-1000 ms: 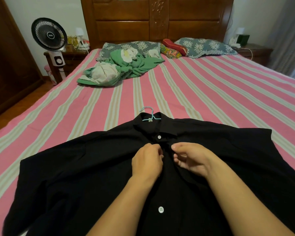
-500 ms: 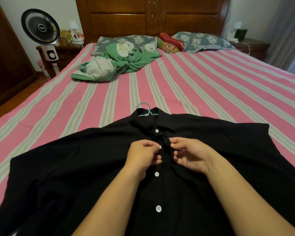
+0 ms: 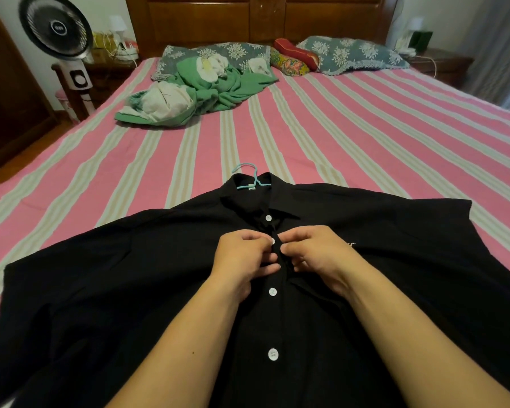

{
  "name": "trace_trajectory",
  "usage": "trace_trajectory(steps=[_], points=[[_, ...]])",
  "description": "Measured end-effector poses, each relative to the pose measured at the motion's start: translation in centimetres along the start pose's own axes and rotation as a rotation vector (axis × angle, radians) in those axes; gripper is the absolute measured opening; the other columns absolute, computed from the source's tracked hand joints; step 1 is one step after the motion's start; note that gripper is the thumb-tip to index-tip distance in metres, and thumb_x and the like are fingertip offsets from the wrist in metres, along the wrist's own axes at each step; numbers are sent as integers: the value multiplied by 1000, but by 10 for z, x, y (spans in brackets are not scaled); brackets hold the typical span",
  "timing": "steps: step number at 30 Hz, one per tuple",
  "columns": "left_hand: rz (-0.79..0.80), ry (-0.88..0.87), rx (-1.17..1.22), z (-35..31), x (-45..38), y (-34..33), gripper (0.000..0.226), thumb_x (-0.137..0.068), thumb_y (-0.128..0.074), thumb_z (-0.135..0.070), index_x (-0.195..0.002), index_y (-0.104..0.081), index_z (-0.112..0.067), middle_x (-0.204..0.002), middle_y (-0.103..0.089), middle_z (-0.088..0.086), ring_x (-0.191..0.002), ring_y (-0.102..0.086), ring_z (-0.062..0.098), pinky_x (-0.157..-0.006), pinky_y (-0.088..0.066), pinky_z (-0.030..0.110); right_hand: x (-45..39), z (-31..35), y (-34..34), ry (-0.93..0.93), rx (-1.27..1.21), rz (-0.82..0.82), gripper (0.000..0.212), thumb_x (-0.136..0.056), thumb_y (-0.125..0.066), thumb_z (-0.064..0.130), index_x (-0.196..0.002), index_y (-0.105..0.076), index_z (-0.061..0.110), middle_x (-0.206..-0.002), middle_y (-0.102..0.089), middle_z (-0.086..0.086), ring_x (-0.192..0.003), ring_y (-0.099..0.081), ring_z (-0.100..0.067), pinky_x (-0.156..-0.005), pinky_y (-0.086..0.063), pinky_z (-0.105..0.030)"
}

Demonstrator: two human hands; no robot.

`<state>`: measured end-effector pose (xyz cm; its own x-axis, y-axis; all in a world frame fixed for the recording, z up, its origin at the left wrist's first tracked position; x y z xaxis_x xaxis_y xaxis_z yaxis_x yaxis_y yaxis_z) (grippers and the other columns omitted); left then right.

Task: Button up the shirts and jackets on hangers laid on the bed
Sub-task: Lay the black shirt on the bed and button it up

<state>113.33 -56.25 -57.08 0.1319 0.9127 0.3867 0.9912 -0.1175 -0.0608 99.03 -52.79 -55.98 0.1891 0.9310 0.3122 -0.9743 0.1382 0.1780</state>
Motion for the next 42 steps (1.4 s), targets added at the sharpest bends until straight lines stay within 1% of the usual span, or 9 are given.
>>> trace_trajectory(steps=[8,13,17,20,24,27,31,37,42], points=[[24,12,-13,3,-2,-1,8,-92,-66,1,-87,-72,-1,-76,-70,14,-64,-70,19,-69,-64,35,2,-2,2,-31,-100,42,22,-88,-69,-1,-108,-73,9,-80,-69,-8,-59,-58,-9,-59,-51,-22],[73,74,17,4,-4,0,8,-93,-64,0,-95,-71,-2,-78,-71,11,-61,-67,14,-63,-61,28,-1,-2,0,-55,-154,90,16,-96,-59,1,-107,-70,7,-75,-70,-8,-51,-48,-10,-50,-42,-22],[95,103,37,5,-5,-2,7,-94,-65,-1,-95,-72,-4,-78,-71,9,-61,-66,13,-63,-61,27,-5,2,1,80,83,-42,11,-92,-66,7,-90,-72,16,-70,-70,-1,-46,-48,-8,-47,-42,-22],[81,107,68,5,-5,-1,10,-95,-63,1,-97,-72,-1,-84,-71,11,-68,-67,15,-60,-60,24,-6,10,1,250,388,-191,13,-84,-75,16,-78,-73,28,-72,-70,12,-59,-58,2,-63,-44,-16],[82,102,62,5,-5,0,19,-94,-57,4,-106,-72,5,-94,-74,19,-70,-69,15,-63,-59,23,-1,13,-5,321,459,-199,17,-83,-74,17,-75,-70,32,-73,-69,13,-68,-61,0,-67,-47,-18],[91,92,76,3,-4,-1,14,-95,-61,-6,-95,-73,1,-90,-75,15,-68,-68,13,-70,-62,26,2,14,-10,340,512,-219,15,-83,-69,18,-78,-67,32,-75,-69,11,-70,-62,-3,-71,-52,-26],[103,36,22,4,-2,-2,18,-94,-71,-15,-100,-74,2,-99,-77,17,-84,-71,18,-79,-61,30,3,13,-12,323,530,-225,15,-82,-64,17,-81,-65,32,-75,-67,12,-70,-61,-3,-70,-53,-30],[-8,-1,26,5,-3,2,12,-95,-66,-2,-86,-72,-2,-84,-73,16,-70,-70,18,-67,-61,29,-2,9,-6,245,433,-213,18,-83,-73,13,-80,-69,30,-71,-69,10,-66,-62,2,-70,-50,-20],[-137,-258,-254,-6,-2,4,17,-89,-70,0,-89,-67,-17,-76,-71,10,-65,-70,25,-71,-62,39,-6,7,-4,206,410,-204,5,-85,-77,22,-83,-74,25,-71,-69,9,-68,-61,0,-64,-45,-17]])
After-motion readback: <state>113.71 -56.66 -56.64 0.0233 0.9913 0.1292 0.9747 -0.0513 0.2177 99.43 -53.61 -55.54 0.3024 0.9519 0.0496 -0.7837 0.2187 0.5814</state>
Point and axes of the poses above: each hand's wrist, its own x-axis away from the middle knuckle, its own y-axis out of the back of the hand, z = x × y, the point moved 5 cm from there along -x, towards the middle knuckle
